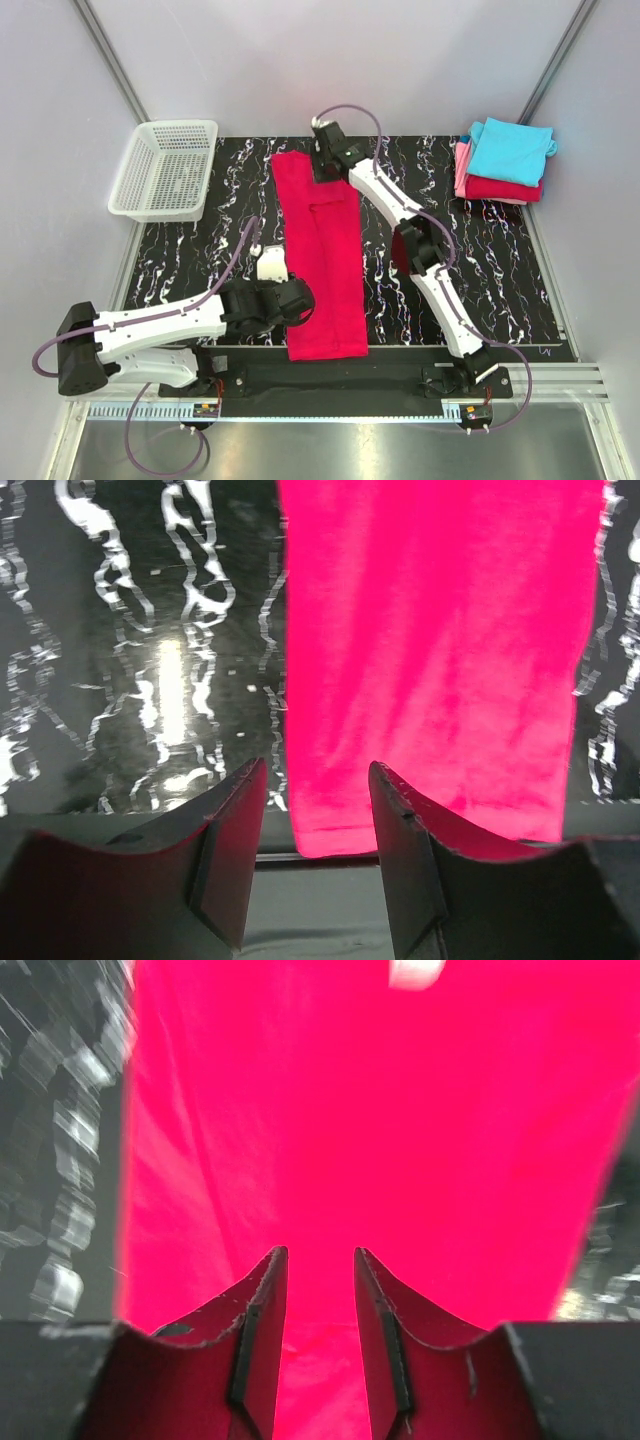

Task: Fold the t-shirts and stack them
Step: Fold the tshirt

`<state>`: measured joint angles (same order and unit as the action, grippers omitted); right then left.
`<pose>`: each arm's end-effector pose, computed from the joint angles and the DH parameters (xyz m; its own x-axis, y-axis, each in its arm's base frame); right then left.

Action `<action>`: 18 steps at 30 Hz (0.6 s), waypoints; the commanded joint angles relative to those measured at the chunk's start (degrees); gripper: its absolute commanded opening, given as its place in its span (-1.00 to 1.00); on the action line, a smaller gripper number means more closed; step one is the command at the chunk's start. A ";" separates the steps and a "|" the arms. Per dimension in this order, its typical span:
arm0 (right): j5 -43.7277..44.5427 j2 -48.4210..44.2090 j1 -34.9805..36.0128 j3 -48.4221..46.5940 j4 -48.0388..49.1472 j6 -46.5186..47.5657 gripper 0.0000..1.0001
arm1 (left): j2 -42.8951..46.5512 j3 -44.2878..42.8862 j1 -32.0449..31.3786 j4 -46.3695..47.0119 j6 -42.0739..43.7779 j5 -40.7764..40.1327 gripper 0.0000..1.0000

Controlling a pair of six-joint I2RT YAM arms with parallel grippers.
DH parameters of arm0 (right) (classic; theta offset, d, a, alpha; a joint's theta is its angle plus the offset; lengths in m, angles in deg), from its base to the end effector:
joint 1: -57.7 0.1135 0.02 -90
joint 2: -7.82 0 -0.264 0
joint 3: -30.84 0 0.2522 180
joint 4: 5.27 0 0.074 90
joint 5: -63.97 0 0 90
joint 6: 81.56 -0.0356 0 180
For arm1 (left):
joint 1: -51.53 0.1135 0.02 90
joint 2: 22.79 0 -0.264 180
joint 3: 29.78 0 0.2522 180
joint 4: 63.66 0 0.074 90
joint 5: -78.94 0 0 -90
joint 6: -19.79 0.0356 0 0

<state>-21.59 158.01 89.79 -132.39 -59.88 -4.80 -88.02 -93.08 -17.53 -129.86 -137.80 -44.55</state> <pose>0.4900 0.3040 0.2290 -0.6573 -0.1426 -0.7400 -0.3391 0.9329 0.1213 0.0899 -0.1798 0.2485 -0.7786 -0.1226 -0.6154 -0.0377 0.9881 -0.1491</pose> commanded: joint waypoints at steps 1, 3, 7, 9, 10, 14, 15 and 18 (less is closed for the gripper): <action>-7.96 4.49 -0.10 -1.00 -5.38 5.67 -0.20 | 1.42 -2.32 0.33 -2.92 -3.86 -4.91 0.02; -8.40 5.64 -0.02 -0.56 -6.27 6.29 -0.20 | 1.51 -2.14 0.41 -3.10 -3.60 -4.83 0.03; -9.98 5.99 -0.02 0.67 -7.59 7.25 -0.20 | 2.04 -1.97 0.94 -3.45 -3.51 -4.65 0.04; -9.99 6.43 -0.02 0.67 -7.85 7.43 -0.18 | 2.56 -1.88 1.20 -3.36 -3.42 -4.65 0.04; -9.72 6.95 -0.02 0.23 -8.11 7.78 -0.19 | 2.91 -1.88 1.21 -3.54 -3.34 -4.74 0.04; -8.76 8.36 -0.10 -1.17 -8.73 8.22 -0.17 | 4.41 -1.61 1.29 -3.72 -3.60 -4.56 0.05; -8.32 8.71 -0.10 -1.44 -8.73 8.14 -0.17 | 4.76 -1.44 1.47 -3.80 -3.69 -4.47 0.05; -5.42 9.86 -0.54 -3.02 -8.82 7.61 -0.12 | 5.90 -1.44 1.47 -3.98 -3.60 -4.30 0.06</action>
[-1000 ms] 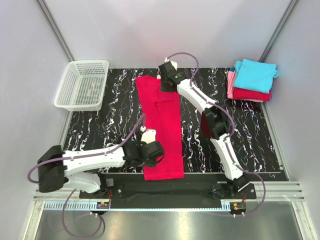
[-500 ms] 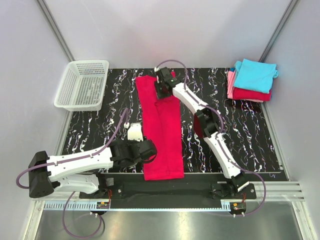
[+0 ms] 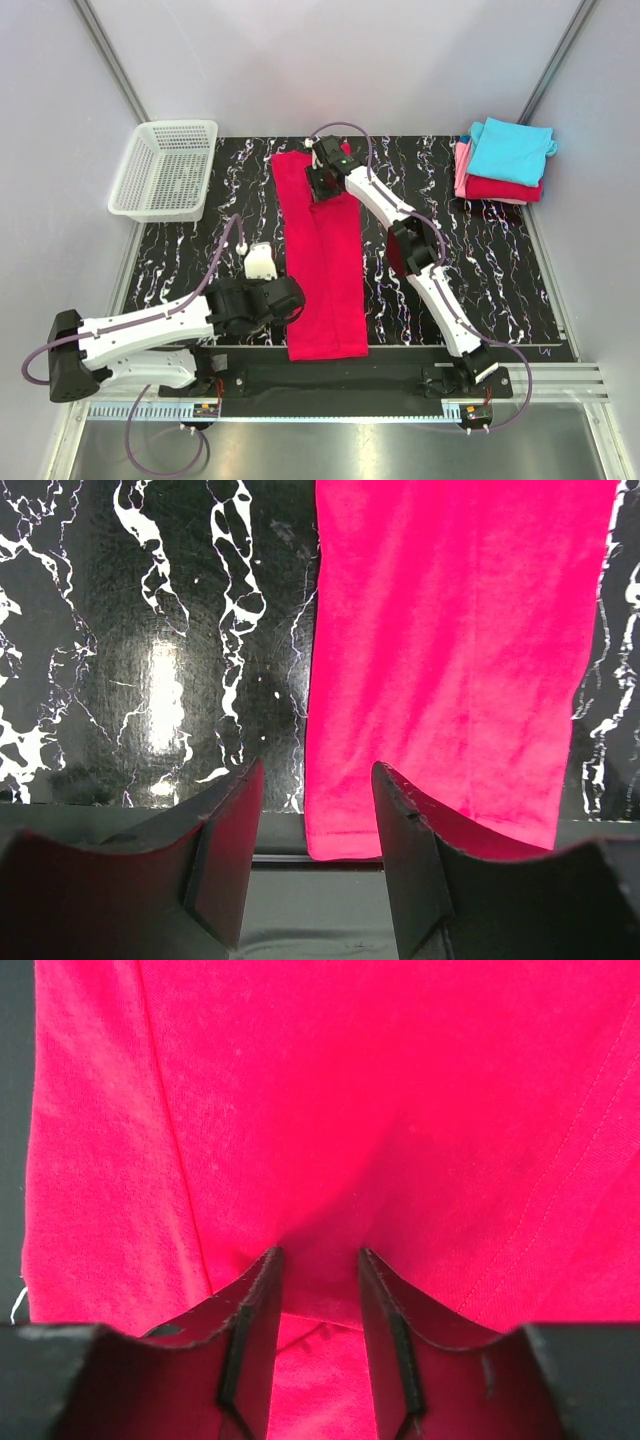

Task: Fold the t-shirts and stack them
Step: Fold the tshirt

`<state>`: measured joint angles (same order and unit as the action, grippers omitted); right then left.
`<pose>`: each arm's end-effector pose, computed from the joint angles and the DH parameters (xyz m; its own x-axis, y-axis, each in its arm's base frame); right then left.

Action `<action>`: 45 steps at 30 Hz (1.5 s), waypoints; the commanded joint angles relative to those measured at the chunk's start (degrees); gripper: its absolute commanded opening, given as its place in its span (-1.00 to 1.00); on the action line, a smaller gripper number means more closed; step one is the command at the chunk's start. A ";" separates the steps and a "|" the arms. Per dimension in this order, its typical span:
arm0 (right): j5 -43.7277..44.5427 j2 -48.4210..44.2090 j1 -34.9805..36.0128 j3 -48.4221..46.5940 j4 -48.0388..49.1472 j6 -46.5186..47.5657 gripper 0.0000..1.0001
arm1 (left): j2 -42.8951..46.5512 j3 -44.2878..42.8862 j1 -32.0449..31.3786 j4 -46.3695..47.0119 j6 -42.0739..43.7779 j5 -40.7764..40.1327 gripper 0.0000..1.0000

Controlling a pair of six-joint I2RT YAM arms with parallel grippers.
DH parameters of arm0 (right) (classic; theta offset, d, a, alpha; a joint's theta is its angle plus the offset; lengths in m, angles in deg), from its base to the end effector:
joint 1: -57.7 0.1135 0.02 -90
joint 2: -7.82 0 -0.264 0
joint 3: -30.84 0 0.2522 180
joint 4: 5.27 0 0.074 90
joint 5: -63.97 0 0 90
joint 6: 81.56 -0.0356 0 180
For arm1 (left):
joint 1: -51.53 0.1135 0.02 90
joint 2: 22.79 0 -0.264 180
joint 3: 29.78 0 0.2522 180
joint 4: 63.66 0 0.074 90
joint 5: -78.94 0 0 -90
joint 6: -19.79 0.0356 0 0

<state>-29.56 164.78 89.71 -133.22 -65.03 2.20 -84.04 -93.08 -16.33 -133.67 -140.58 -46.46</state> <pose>0.4904 0.3091 0.1609 -0.7311 -0.3291 -0.5976 -0.4841 0.8675 0.1146 0.0883 -0.1624 0.2585 -0.7513 -0.1906 -0.6318 -0.1029 0.9795 -0.1731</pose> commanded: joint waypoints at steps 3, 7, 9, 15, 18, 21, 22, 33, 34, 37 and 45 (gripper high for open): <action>5.81 4.40 -2.03 -4.30 -3.31 -2.01 -0.03 | 2.19 -1.52 0.35 -0.44 -0.39 -2.22 0.07; 4.16 5.02 -5.46 -5.53 -2.08 -8.85 0.06 | 1.75 -1.70 0.27 -0.62 -0.03 -1.78 0.07; 3.71 4.93 -7.30 -5.27 -0.51 -11.41 0.03 | 1.40 -1.88 0.44 -0.79 0.14 -1.52 0.07; -1.47 4.67 -8.54 -5.09 5.47 -10.29 0.02 | -0.53 -2.93 0.44 -0.71 1.19 -1.16 0.08; -3.93 4.75 -8.72 -5.44 7.49 -8.36 0.02 | -1.59 -3.46 0.71 -0.62 1.99 -0.81 0.08; -5.78 4.05 -8.81 -5.62 8.20 -7.56 0.02 | -2.55 -3.98 0.79 -0.62 2.43 -0.73 0.08; -6.92 3.79 -8.81 -5.53 8.20 -7.04 0.02 | -2.73 -4.07 0.88 -0.44 2.52 -0.64 0.09; 0.34 -12.71 -8.37 4.79 8.55 -3.52 -0.37 | -1.68 -0.48 4.48 8.32 6.11 2.08 0.12; 1.76 -18.74 -8.19 7.97 8.64 -3.25 -0.36 | -1.33 0.40 7.36 10.44 7.16 4.78 0.13; 8.09 -30.96 -7.84 21.59 10.31 -2.20 -0.28 | -0.89 4.88 16.48 20.80 12.78 14.25 0.12; 6.79 -63.42 -6.61 68.38 16.90 -10.44 -0.14 | -12.56 3.93 31.21 33.66 25.45 34.43 0.14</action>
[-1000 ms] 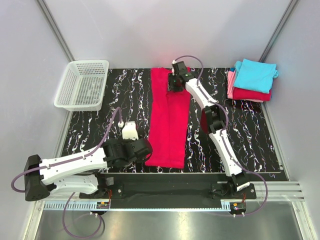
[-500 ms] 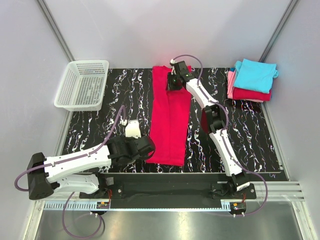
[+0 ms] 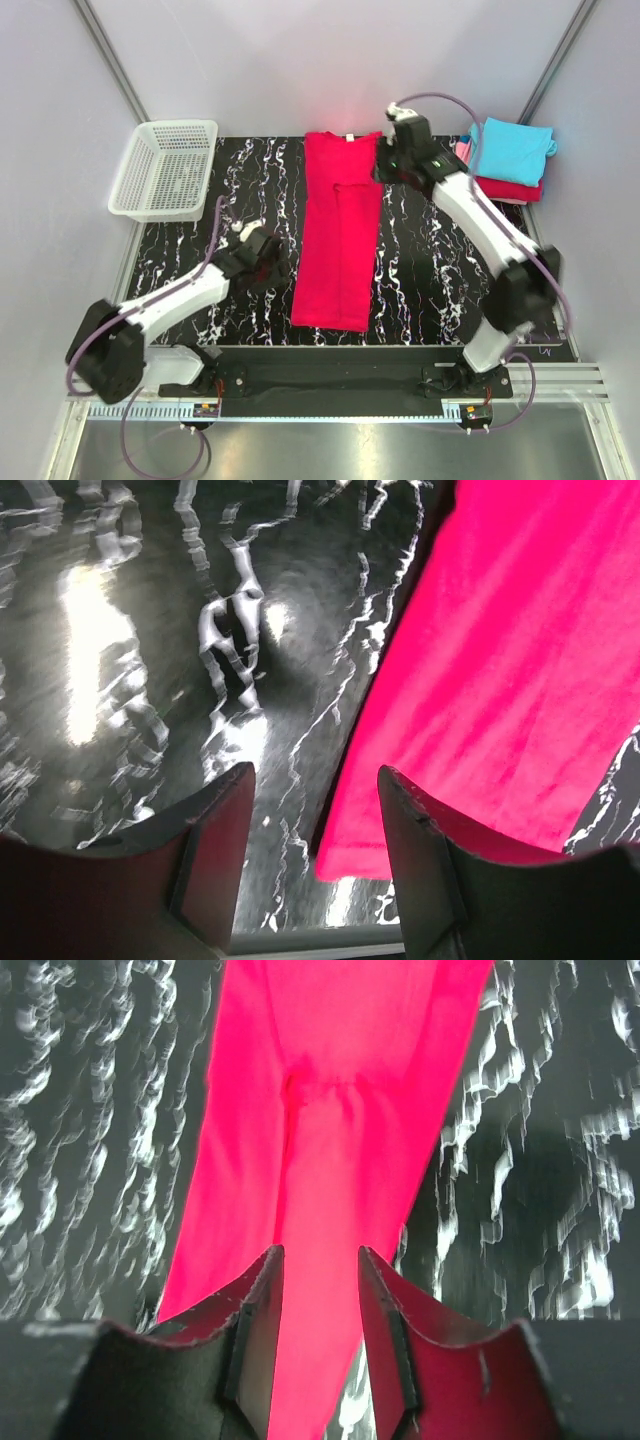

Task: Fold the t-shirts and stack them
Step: Fold the tshirt

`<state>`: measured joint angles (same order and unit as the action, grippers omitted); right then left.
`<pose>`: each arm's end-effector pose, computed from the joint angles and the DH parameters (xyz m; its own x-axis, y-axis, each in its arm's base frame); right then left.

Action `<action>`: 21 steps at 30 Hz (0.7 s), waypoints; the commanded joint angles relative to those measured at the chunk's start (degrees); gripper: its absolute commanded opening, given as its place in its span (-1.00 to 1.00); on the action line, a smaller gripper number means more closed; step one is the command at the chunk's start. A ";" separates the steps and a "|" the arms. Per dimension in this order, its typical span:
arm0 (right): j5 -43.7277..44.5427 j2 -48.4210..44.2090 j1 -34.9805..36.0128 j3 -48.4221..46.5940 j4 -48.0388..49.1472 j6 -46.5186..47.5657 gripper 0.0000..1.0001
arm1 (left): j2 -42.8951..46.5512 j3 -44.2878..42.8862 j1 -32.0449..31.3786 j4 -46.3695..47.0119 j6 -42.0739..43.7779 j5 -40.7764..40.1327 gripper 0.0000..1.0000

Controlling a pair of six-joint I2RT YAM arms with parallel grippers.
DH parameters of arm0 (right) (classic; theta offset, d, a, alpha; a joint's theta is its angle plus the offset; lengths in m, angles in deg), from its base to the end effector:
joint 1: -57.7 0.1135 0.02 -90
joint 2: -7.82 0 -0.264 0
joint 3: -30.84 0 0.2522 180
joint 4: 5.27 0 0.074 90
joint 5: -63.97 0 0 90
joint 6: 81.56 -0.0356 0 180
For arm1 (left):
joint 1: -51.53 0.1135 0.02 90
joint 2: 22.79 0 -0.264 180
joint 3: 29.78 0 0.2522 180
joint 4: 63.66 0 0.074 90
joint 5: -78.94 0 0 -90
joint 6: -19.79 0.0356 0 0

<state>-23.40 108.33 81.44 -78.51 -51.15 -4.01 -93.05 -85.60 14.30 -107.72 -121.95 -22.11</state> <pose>0.3712 0.1615 0.3458 -0.6179 -0.0365 -0.7854 -0.2411 0.9596 0.1451 0.1888 -0.1349 0.2062 -0.8240 -0.3417 -0.4519 -0.2147 0.9265 -0.3091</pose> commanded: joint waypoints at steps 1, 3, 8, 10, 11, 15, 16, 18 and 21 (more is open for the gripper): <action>1.05 -11.87 2.35 17.42 3.20 -5.12 -0.13 | -4.26 -3.99 0.76 8.15 7.18 10.69 0.14; 1.67 -15.76 4.72 27.24 3.20 -7.23 -0.12 | -4.80 -3.90 1.11 10.08 7.62 12.26 0.13; 2.11 -26.32 8.42 40.29 3.20 -13.72 -0.17 | -4.71 -0.92 3.74 15.17 8.24 18.42 0.14; 0.97 -30.71 9.73 44.78 3.55 -15.67 -0.18 | -4.71 1.88 5.76 17.63 7.80 22.02 0.14; 0.97 -32.29 10.26 46.27 3.99 -16.72 -0.19 | -4.62 2.85 6.29 19.65 7.37 23.08 0.14; -1.65 -40.54 11.41 54.17 5.04 -23.04 -0.21 | -3.84 5.58 7.35 20.81 6.84 23.62 0.14; -2.19 -41.61 12.10 55.41 5.40 -24.19 -0.21 | -3.48 6.55 7.35 20.90 6.83 23.53 0.14; -4.37 -43.46 12.72 59.00 6.97 -27.26 -0.21 | -2.87 7.26 7.35 20.82 7.10 23.62 0.14; -6.66 -43.73 14.22 63.23 9.87 -30.52 -0.23 | -2.43 8.40 7.53 20.72 7.89 24.40 0.15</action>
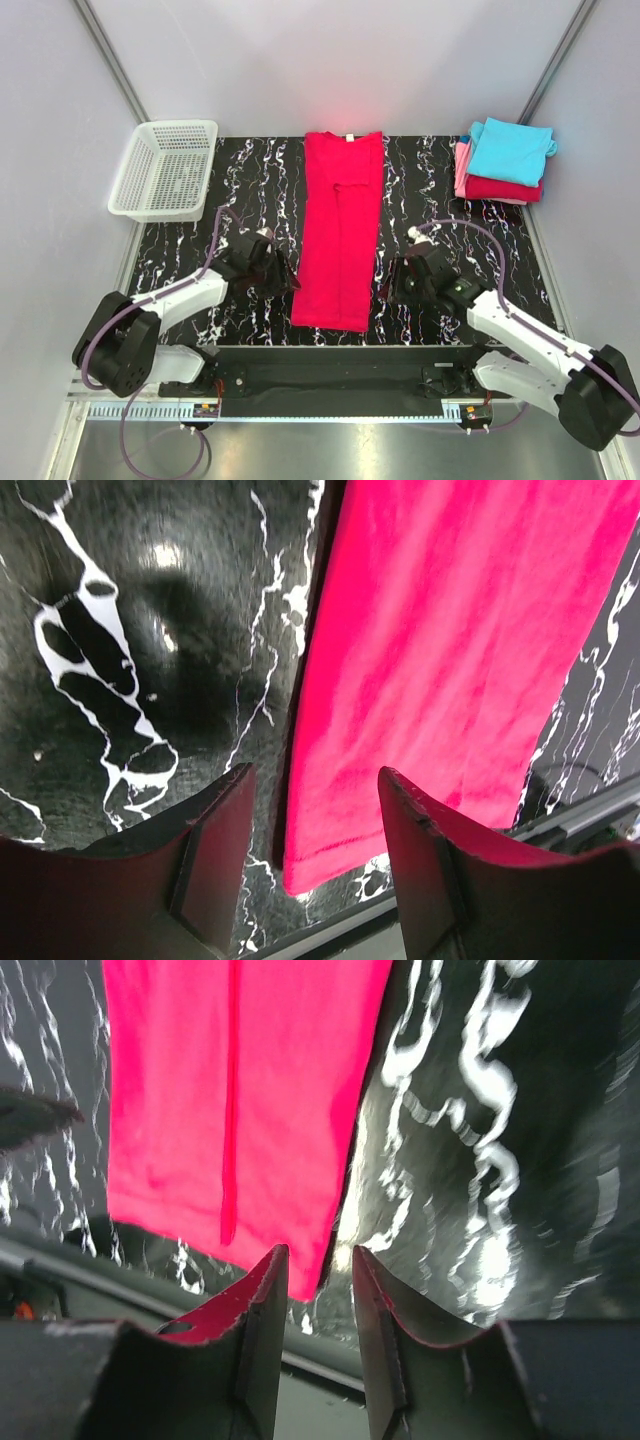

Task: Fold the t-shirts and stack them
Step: Fold the tshirt

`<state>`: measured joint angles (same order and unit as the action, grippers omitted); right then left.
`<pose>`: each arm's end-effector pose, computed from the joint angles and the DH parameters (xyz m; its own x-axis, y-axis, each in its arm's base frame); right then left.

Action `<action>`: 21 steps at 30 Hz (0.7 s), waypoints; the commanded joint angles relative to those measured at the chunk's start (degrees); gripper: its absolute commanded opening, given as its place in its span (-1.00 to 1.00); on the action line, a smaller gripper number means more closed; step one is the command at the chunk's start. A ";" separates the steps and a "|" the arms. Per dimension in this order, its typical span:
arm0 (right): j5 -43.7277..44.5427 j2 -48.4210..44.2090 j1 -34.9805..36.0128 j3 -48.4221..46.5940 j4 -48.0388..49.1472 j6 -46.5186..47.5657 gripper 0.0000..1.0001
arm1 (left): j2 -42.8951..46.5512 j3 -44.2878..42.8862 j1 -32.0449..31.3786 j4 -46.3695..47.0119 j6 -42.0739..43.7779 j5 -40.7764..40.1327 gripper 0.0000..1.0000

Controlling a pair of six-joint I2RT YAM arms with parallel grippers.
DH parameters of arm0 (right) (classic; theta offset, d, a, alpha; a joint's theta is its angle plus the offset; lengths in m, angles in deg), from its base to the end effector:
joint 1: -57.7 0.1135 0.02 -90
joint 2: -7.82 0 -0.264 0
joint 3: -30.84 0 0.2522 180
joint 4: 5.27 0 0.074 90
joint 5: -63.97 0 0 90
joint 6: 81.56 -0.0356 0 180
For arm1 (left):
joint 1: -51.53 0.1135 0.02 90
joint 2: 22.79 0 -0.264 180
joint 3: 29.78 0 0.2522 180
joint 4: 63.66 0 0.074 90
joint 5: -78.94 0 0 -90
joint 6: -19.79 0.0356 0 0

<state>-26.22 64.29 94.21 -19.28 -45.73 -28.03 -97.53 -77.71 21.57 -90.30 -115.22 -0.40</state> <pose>0.1606 0.1190 0.2258 -0.8260 0.1281 -0.5490 -0.1316 0.9031 0.4088 0.2051 -0.1258 0.1669 -0.9066 -0.2796 -0.3159 -0.0778 0.8468 -0.5262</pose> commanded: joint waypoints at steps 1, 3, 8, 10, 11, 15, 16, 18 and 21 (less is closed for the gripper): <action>-4.73 0.57 1.89 5.15 5.77 -7.47 -0.23 | 2.05 1.12 0.25 3.30 1.42 2.97 0.15; -6.40 1.71 3.47 7.69 9.46 -9.48 -0.23 | 1.88 1.65 0.25 4.09 1.86 4.45 0.15; -6.14 4.61 6.46 8.85 12.37 -11.16 -0.22 | 1.35 3.41 0.77 7.34 2.04 9.29 0.16; -6.14 5.49 7.17 9.29 13.60 -11.43 -0.21 | 0.39 4.28 1.13 8.40 1.95 11.49 0.17; -5.88 5.76 7.43 9.38 14.39 -11.52 -0.18 | -0.05 4.46 1.21 8.75 1.77 11.93 0.17; -6.06 6.99 7.70 9.55 15.27 -11.61 -0.16 | -1.55 5.26 1.74 9.28 1.25 13.95 0.17; -6.23 7.16 7.70 9.81 15.45 -11.61 -0.15 | -1.64 5.61 1.83 9.02 1.24 13.78 0.17; -6.32 8.04 7.70 10.08 15.71 -11.78 -0.15 | -1.64 5.78 1.83 8.23 0.89 13.43 0.16; -6.84 9.44 7.70 9.91 16.15 -11.61 -0.14 | -1.73 5.96 1.83 7.88 0.37 14.13 0.15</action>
<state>-31.84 72.55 101.31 -9.40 -32.12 -38.92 -99.03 -72.27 23.15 -83.74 -114.30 11.18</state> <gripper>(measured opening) 0.425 0.580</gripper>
